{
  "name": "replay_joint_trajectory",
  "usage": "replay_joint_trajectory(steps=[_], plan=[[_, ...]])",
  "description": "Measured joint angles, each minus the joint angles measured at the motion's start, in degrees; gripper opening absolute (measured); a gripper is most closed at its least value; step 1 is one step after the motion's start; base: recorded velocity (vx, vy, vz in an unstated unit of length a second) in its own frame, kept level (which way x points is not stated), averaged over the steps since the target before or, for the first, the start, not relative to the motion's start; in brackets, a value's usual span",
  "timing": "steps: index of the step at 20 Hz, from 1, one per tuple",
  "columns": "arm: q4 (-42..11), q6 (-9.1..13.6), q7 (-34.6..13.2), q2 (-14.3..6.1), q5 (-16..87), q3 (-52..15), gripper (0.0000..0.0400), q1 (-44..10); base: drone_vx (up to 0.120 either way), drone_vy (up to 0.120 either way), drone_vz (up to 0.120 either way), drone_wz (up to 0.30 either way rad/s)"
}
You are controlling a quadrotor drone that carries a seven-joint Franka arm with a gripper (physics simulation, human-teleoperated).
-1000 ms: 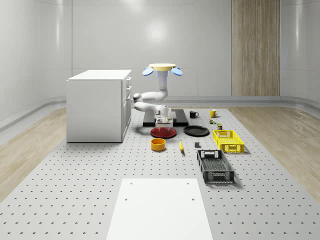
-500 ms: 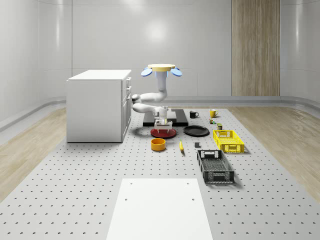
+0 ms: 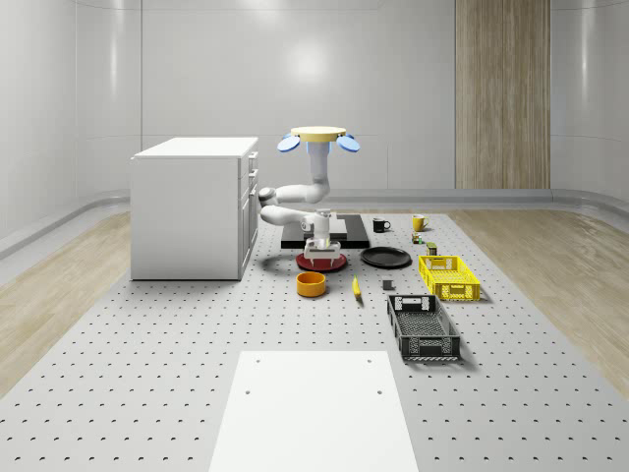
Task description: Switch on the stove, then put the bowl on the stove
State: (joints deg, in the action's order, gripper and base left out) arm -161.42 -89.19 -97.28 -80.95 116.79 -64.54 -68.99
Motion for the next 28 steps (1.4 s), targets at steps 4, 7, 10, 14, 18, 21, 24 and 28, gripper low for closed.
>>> replay_joint_trajectory(steps=[4, 7, 10, 14, 18, 21, 24, 28], plan=[[0.0, 0.0, 0.0, 0.0, 0.0, 0.0, 0.0400, 0.0, 0.120, 0.050, 0.000, 0.000], [0.0, -0.1, 0.0, -0.1, 0.0, 0.0, 0.0400, 0.0, 0.120, 0.027, 0.000, 0.000], [0.0, -0.1, 0.0, -0.1, -0.1, 0.0, 0.0400, -0.1, 0.120, 0.000, 0.000, 0.000], [0.4, -0.7, 0.0, -0.2, 0.9, 1.0, 0.0400, -0.2, 0.000, 0.000, 0.000, 0.000], [1.6, -2.0, 0.1, -0.2, 3.2, 3.5, 0.0400, -0.7, 0.000, 0.000, 0.000, 0.000], [2.8, -2.7, 0.3, 0.1, 4.5, 4.8, 0.0400, -1.4, 0.000, 0.000, 0.000, 0.000], [3.9, -3.0, 0.4, 0.6, 5.3, 5.5, 0.0400, -2.0, 0.000, 0.000, 0.000, 0.000], [5.1, -3.7, 0.6, 1.1, 6.6, 6.8, 0.0400, -2.6, 0.000, 0.000, 0.000, 0.000]])
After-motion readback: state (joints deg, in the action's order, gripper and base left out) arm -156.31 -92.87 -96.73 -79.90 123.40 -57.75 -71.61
